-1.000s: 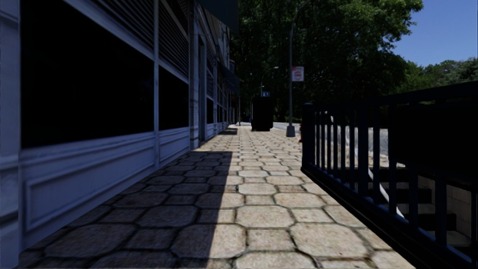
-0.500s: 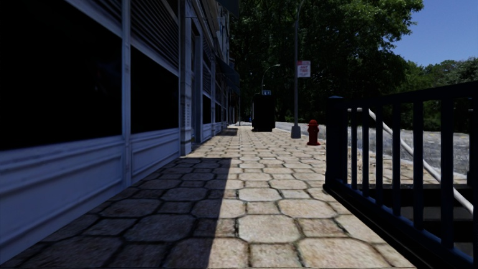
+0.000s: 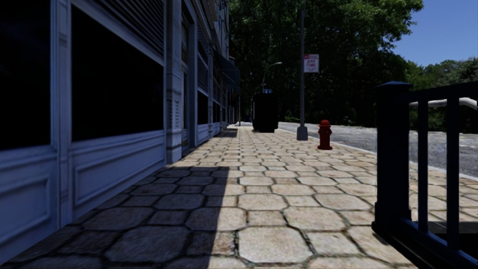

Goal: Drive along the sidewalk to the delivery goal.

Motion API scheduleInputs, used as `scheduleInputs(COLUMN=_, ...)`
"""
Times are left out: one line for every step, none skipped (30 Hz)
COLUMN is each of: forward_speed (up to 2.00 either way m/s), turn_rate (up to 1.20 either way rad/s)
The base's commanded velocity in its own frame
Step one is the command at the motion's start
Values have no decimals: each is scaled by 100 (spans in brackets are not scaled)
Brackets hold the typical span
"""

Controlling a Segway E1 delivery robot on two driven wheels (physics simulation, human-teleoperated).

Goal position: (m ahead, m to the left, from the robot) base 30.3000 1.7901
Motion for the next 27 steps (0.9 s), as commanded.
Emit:
scheduleInputs(forward_speed=200, turn_rate=0)
scheduleInputs(forward_speed=200, turn_rate=0)
scheduleInputs(forward_speed=200, turn_rate=0)
scheduleInputs(forward_speed=200, turn_rate=0)
scheduleInputs(forward_speed=200, turn_rate=0)
scheduleInputs(forward_speed=200, turn_rate=0)
scheduleInputs(forward_speed=200, turn_rate=0)
scheduleInputs(forward_speed=200, turn_rate=0)
scheduleInputs(forward_speed=200, turn_rate=0)
scheduleInputs(forward_speed=200, turn_rate=0)
scheduleInputs(forward_speed=200, turn_rate=0)
scheduleInputs(forward_speed=200, turn_rate=0)
scheduleInputs(forward_speed=200, turn_rate=0)
scheduleInputs(forward_speed=200, turn_rate=0)
scheduleInputs(forward_speed=200, turn_rate=0)
scheduleInputs(forward_speed=200, turn_rate=0)
scheduleInputs(forward_speed=200, turn_rate=0)
scheduleInputs(forward_speed=200, turn_rate=0)
scheduleInputs(forward_speed=200, turn_rate=0)
scheduleInputs(forward_speed=200, turn_rate=0)
scheduleInputs(forward_speed=200, turn_rate=0)
scheduleInputs(forward_speed=200, turn_rate=0)
scheduleInputs(forward_speed=200, turn_rate=0)
scheduleInputs(forward_speed=200, turn_rate=0)
scheduleInputs(forward_speed=200, turn_rate=0)
scheduleInputs(forward_speed=200, turn_rate=0)
scheduleInputs(forward_speed=200, turn_rate=0)
